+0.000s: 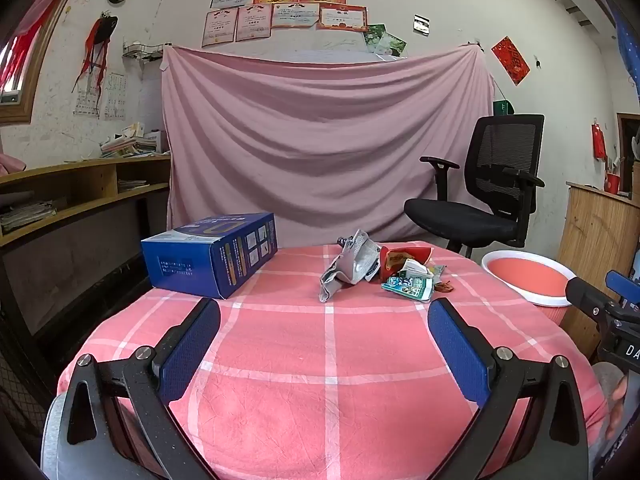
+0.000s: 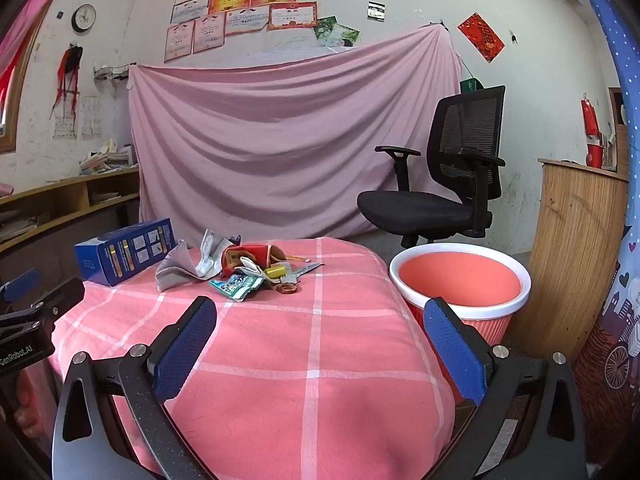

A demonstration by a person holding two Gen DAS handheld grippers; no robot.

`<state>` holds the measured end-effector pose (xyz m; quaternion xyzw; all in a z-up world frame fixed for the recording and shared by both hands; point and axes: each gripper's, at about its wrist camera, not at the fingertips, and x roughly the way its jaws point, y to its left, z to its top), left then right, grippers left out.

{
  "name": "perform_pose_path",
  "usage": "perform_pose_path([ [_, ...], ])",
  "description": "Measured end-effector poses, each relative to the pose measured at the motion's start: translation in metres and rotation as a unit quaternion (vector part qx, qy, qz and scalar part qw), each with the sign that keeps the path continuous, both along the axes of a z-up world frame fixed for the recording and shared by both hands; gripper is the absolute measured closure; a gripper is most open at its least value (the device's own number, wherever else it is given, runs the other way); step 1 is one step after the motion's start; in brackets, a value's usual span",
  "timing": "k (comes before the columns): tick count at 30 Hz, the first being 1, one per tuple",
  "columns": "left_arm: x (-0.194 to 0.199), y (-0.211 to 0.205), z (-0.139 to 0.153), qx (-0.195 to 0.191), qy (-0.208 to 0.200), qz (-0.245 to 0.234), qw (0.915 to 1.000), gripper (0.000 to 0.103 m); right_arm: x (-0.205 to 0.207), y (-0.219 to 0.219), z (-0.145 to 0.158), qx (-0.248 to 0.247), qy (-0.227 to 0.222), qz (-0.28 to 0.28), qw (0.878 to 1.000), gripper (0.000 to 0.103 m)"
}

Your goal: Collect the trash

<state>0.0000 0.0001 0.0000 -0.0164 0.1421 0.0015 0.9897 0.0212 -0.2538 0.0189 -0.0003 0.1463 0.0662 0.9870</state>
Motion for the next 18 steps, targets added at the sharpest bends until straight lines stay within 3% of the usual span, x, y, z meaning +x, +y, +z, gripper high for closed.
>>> perform_pose_path([
  [18,-0.0001,0.0000,0.0001,0.003,0.000,0.000,1.0000,0.001,-0.0003,-0.0004,0.0002,0.000,0.000,0.000,1.000,0.000],
])
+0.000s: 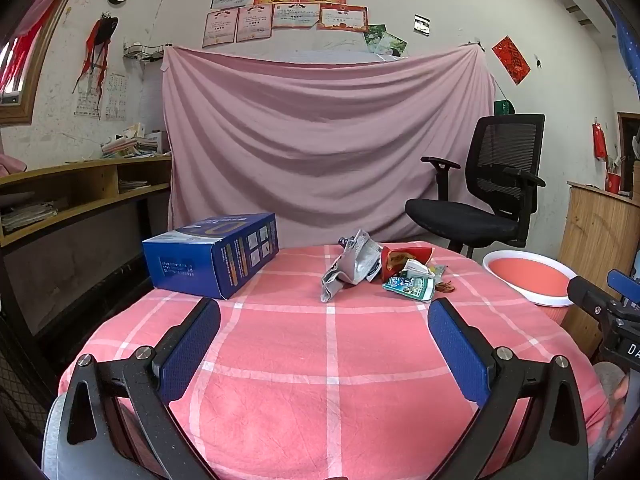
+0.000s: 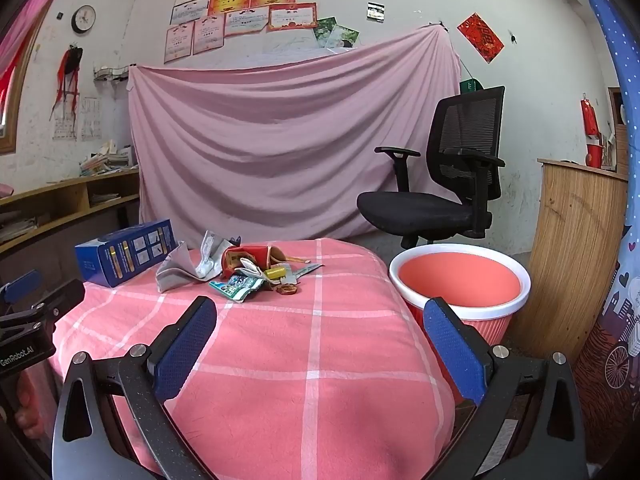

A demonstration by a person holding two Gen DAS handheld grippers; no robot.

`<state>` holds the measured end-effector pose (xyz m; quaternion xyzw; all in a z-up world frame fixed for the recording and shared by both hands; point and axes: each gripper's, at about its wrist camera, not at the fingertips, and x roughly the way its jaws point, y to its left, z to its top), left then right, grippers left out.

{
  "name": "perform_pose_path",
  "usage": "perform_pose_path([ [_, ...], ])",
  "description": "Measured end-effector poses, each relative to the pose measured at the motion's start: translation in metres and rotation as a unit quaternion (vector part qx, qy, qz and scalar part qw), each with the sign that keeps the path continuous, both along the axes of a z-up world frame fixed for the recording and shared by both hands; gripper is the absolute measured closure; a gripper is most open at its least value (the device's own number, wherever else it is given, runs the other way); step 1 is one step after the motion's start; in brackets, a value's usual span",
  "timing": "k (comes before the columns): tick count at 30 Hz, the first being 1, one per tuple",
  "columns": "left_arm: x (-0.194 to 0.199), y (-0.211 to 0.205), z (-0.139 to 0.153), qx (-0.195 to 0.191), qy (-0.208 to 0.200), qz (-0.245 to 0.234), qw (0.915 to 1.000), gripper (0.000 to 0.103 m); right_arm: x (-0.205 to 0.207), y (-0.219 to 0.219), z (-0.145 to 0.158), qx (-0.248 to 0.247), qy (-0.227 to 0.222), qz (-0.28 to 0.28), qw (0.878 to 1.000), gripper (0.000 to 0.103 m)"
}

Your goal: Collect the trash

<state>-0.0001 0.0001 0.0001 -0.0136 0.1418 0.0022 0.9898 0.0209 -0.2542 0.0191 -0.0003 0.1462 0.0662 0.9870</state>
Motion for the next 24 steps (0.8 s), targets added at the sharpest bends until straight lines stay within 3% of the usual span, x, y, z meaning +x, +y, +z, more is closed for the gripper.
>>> perform_pose_path([
  [24,-0.0029,0.0010,0.0027,0.001,0.000,-0.001,1.0000,0.001,-0.0001,0.0003,-0.0002,0.001,0.000,0.000,1.000,0.000],
])
